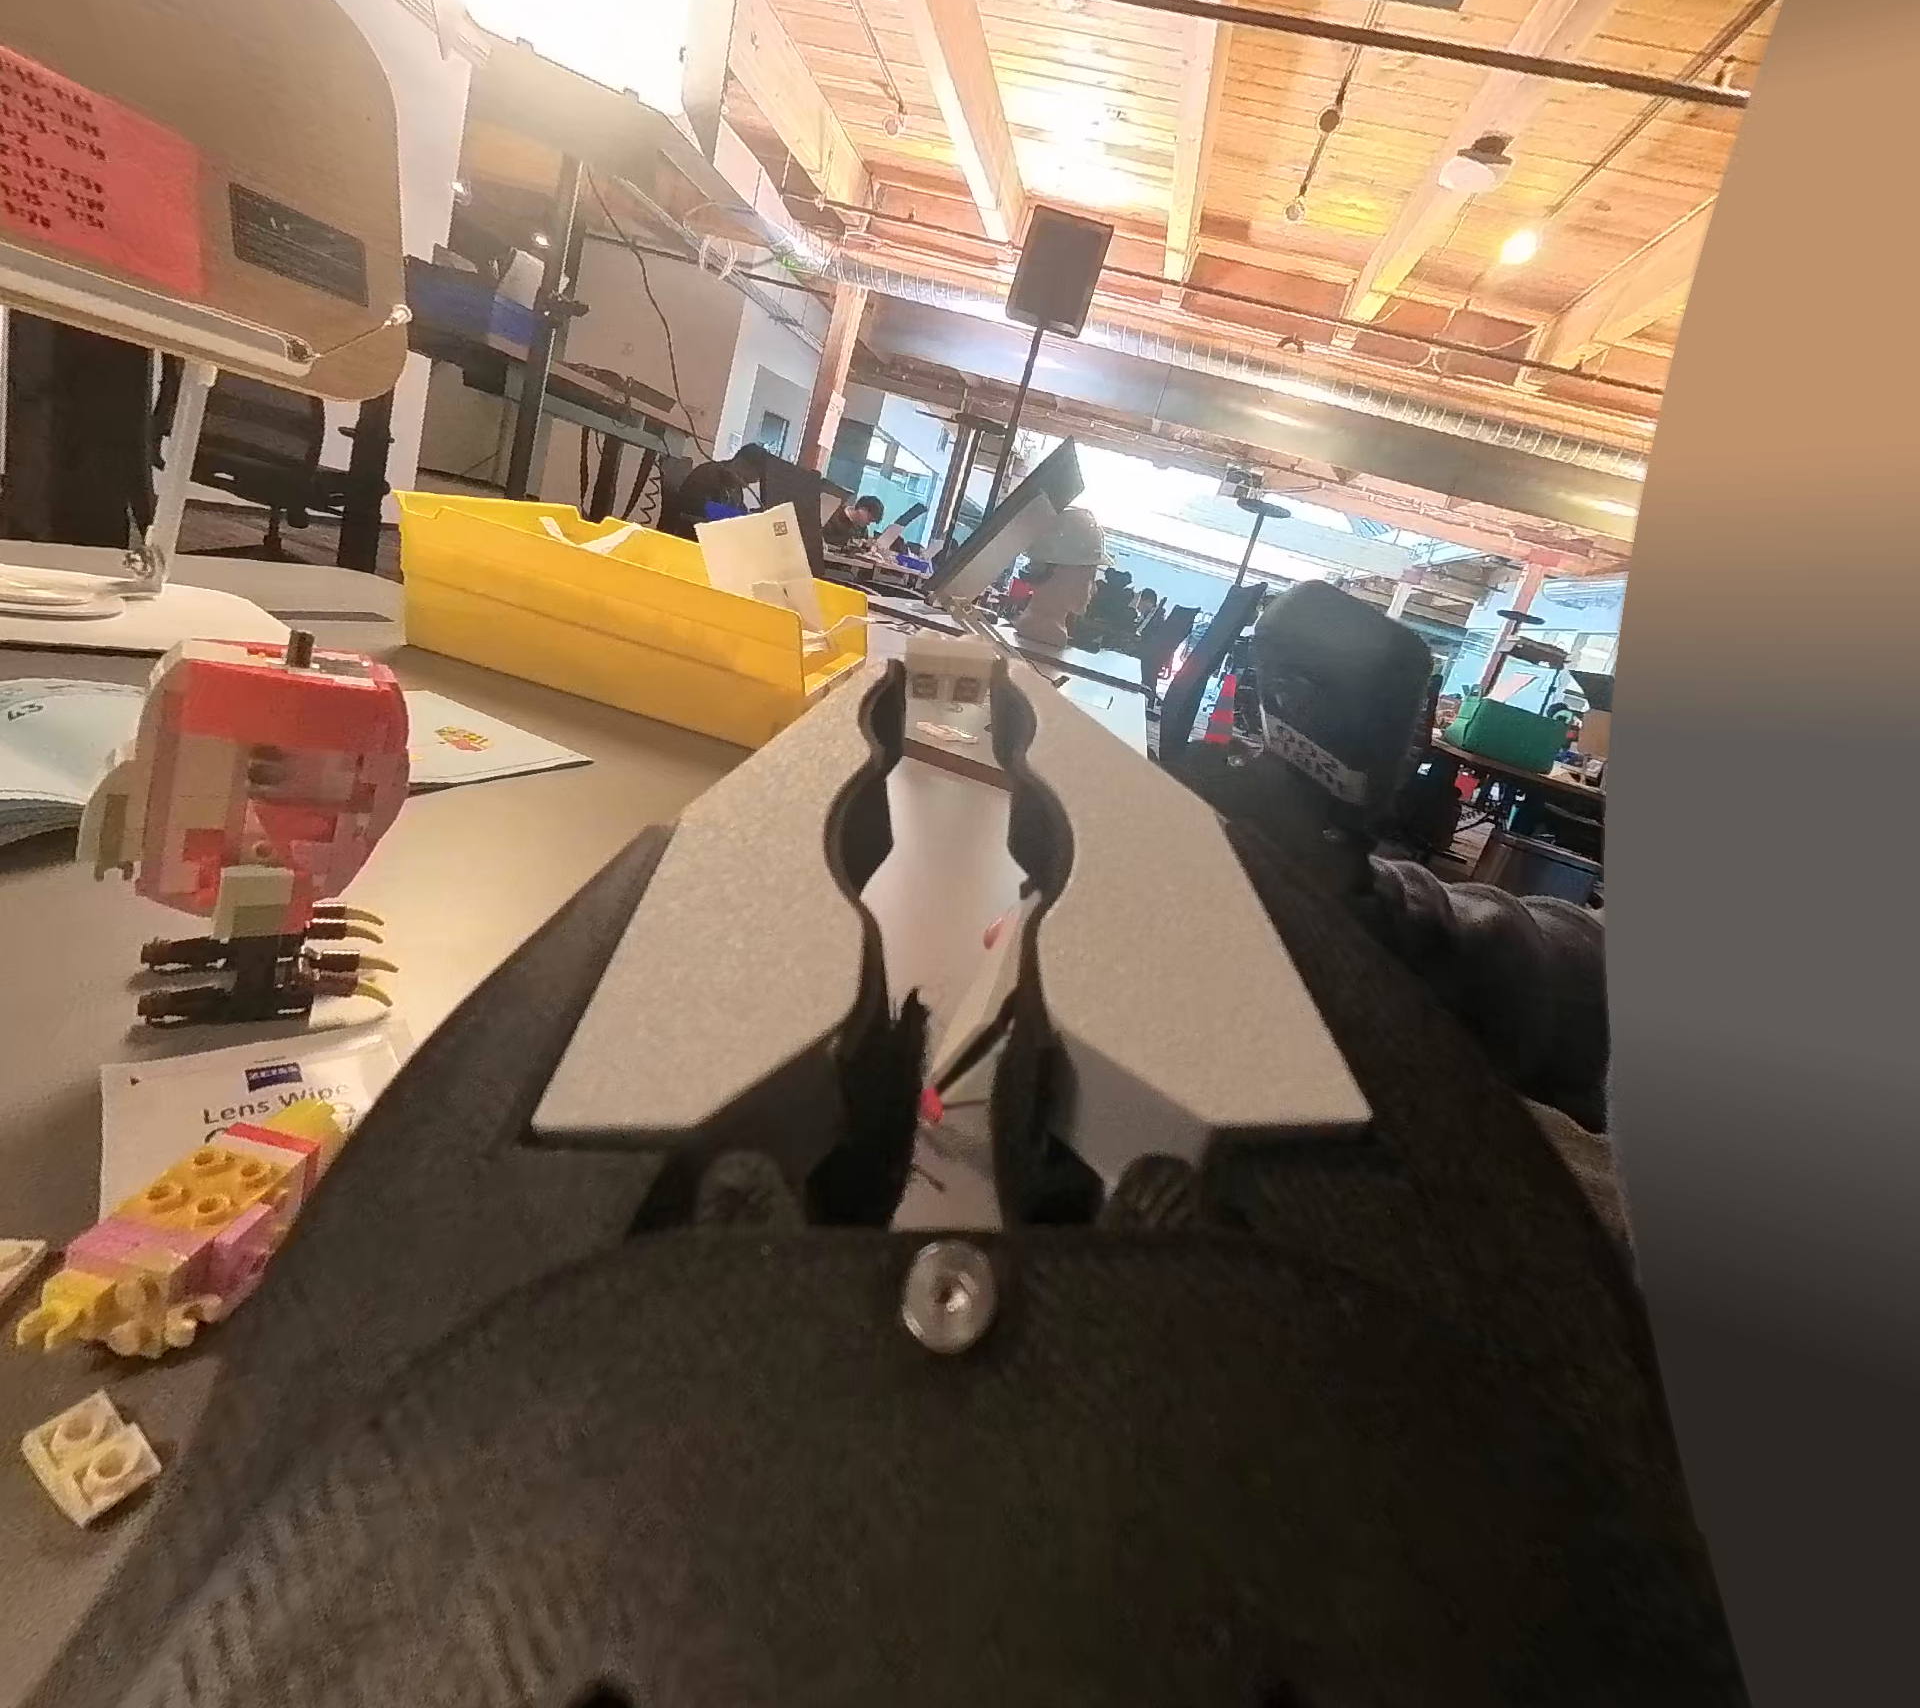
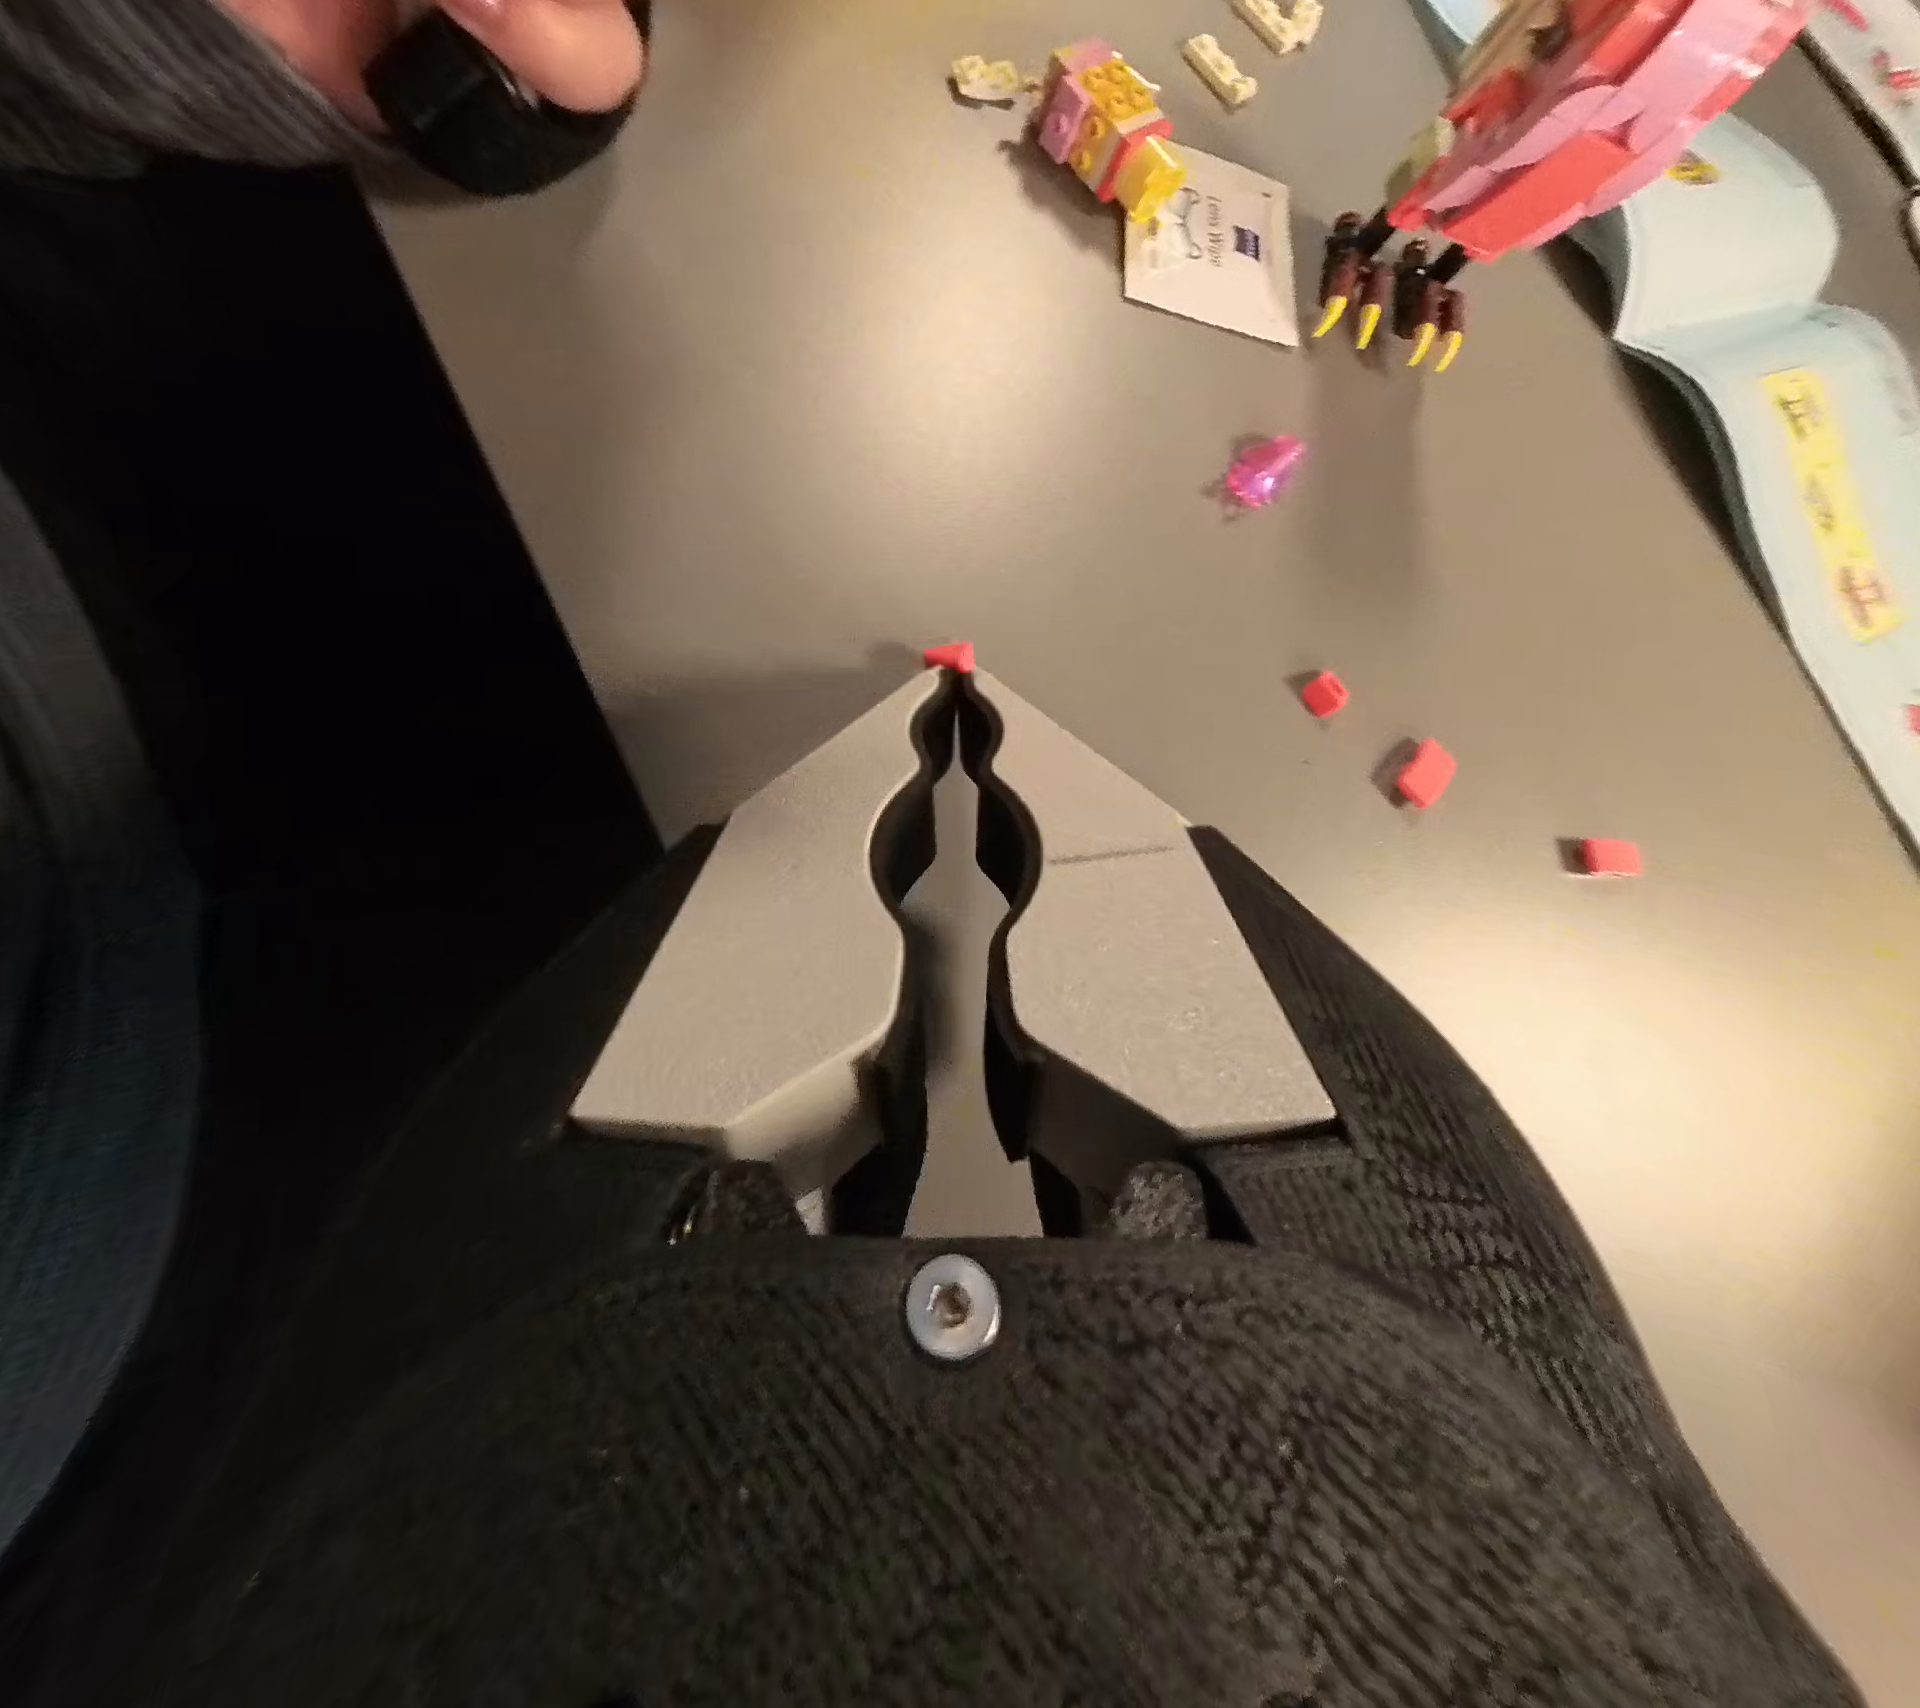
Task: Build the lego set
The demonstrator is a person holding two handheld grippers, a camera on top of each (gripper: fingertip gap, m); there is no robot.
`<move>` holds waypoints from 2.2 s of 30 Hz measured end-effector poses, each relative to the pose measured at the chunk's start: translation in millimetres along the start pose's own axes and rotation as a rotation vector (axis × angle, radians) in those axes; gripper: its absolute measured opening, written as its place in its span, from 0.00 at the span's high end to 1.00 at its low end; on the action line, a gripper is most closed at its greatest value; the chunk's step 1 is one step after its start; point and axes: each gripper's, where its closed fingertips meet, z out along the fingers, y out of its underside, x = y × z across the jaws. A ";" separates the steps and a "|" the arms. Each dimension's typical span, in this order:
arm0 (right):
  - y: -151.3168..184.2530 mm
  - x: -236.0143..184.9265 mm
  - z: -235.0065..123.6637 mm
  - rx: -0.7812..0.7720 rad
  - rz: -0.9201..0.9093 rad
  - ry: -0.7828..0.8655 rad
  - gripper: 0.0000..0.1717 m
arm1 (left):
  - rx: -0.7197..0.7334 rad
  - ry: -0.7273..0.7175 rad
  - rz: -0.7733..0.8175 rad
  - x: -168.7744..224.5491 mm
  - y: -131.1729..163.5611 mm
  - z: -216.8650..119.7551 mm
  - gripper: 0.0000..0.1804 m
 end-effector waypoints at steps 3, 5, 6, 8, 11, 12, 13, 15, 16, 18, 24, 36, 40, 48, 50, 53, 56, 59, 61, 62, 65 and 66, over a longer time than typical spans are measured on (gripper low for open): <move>0.6 3.9 -0.6 0.001 0.021 -0.007 1.00 | 0.001 0.000 -0.002 -0.1 -0.1 0.0 0.92; -1.9 4.5 -2.0 0.024 0.082 -0.043 1.00 | 0.000 0.001 -0.003 0.0 0.0 0.0 0.92; -2.3 5.7 -2.6 0.028 0.111 -0.054 0.99 | -0.001 0.002 -0.002 0.1 0.1 0.1 0.92; -1.0 7.8 -3.1 0.022 0.137 -0.060 0.98 | -0.002 0.002 -0.001 0.2 0.3 0.1 0.92; 2.0 6.3 -2.5 0.000 0.131 -0.064 0.97 | -0.003 0.004 -0.002 0.4 0.6 0.4 0.92; 1.7 4.6 -2.2 0.000 0.129 -0.071 0.96 | -0.003 0.004 -0.002 0.4 0.6 0.4 0.92; 1.1 2.9 -1.6 0.000 0.128 -0.078 0.95 | -0.003 0.005 -0.002 0.5 0.6 0.4 0.92; 0.4 0.9 0.5 -0.001 0.131 -0.090 0.93 | -0.003 0.006 -0.003 0.6 0.7 0.4 0.92; 0.3 0.8 2.1 -0.003 0.140 -0.095 0.92 | -0.004 0.006 -0.003 0.6 0.8 0.5 0.92; 0.1 -0.1 5.3 -0.012 0.166 -0.110 0.93 | -0.005 0.007 -0.002 0.8 0.9 0.5 0.92; 3.3 8.8 6.0 -0.080 0.057 -0.043 0.97 | -0.007 0.009 -0.004 1.0 1.4 0.7 0.92; 27.5 54.7 -16.4 -0.393 -0.861 0.177 0.97 | -0.008 0.014 -0.006 1.5 1.6 1.0 0.92; 25.8 40.1 -15.1 -0.349 -0.853 0.053 0.91 | -0.005 0.014 -0.011 1.0 1.2 0.6 0.92; 21.6 44.2 -17.0 -0.132 -0.146 -0.104 0.88 | -0.006 0.021 -0.012 2.1 1.3 0.6 0.92; 28.5 44.4 -15.4 -0.125 0.017 -0.146 0.88 | -0.005 0.022 -0.013 2.1 1.2 0.6 0.92; 28.6 44.0 -11.9 -0.095 0.184 -0.153 0.93 | -0.005 0.022 -0.014 2.0 1.0 0.5 0.92; 27.3 40.6 -9.2 -0.090 0.286 -0.149 0.95 | -0.005 0.023 -0.016 2.0 1.0 0.6 0.92; 26.7 39.4 -7.3 -0.098 0.385 -0.144 0.93 | -0.007 0.024 -0.015 2.3 1.4 0.6 0.92; 25.5 39.1 -6.0 -0.102 0.405 -0.122 0.93 | -0.006 0.024 -0.014 2.3 1.2 0.5 0.92; 25.5 39.7 -5.3 -0.110 0.395 -0.100 0.94 | -0.005 0.023 -0.014 2.3 1.0 0.5 0.92; 26.4 40.1 -4.2 -0.150 0.275 -0.038 0.97 | -0.006 0.024 -0.014 2.3 1.3 0.6 0.92; 26.3 40.3 -4.5 -0.164 0.202 -0.018 0.97 | -0.007 0.024 -0.013 2.4 1.4 0.7 0.92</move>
